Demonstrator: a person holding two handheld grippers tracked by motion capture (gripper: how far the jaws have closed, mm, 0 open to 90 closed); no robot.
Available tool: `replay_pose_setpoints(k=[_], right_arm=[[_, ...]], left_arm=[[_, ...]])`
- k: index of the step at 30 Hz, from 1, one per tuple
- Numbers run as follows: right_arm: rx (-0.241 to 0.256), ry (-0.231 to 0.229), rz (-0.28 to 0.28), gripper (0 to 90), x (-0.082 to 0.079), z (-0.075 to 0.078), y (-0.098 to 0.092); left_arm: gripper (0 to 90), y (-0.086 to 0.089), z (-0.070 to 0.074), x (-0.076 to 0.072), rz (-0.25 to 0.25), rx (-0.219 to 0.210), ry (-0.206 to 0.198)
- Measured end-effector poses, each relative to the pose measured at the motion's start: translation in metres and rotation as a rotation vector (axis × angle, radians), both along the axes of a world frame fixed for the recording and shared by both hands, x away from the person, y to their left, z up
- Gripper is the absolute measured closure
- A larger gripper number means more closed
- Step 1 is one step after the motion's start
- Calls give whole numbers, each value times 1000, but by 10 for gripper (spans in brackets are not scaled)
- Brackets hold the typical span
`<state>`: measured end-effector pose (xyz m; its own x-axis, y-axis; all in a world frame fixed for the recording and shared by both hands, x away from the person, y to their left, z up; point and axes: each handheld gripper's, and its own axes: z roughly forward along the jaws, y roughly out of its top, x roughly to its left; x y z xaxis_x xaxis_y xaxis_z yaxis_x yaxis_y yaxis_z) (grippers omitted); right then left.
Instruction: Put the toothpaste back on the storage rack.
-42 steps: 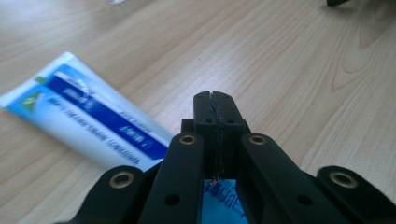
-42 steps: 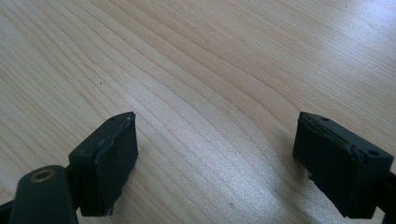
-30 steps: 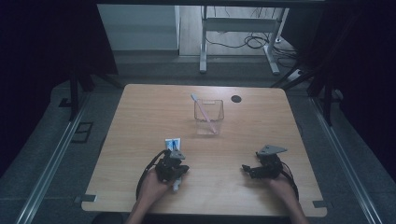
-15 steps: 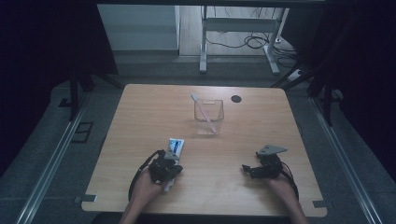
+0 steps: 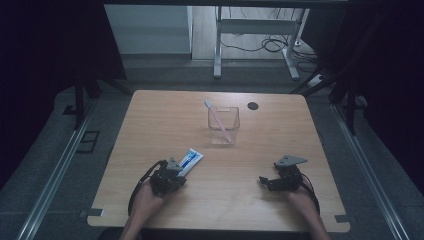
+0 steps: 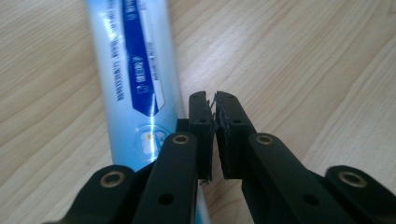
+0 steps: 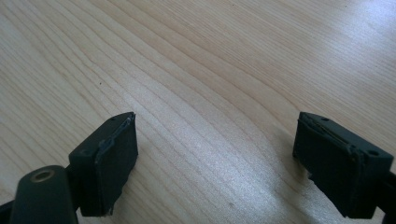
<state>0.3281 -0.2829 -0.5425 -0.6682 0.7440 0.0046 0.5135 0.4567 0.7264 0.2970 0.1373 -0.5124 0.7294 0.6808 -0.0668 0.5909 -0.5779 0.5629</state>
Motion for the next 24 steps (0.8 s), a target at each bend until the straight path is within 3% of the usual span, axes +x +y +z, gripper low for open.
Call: replay_pose_setpoints(k=[7,13,24], right_arm=[[0,0,0,140,0,0,0],[0,0,0,140,0,0,0],[-1,1,0,140,0,0,0]], left_arm=[[839,16,-1,4,43,4,-3],[802,18,2,4,42,-11,-1],[618,23,19,11,20,-21,-27]])
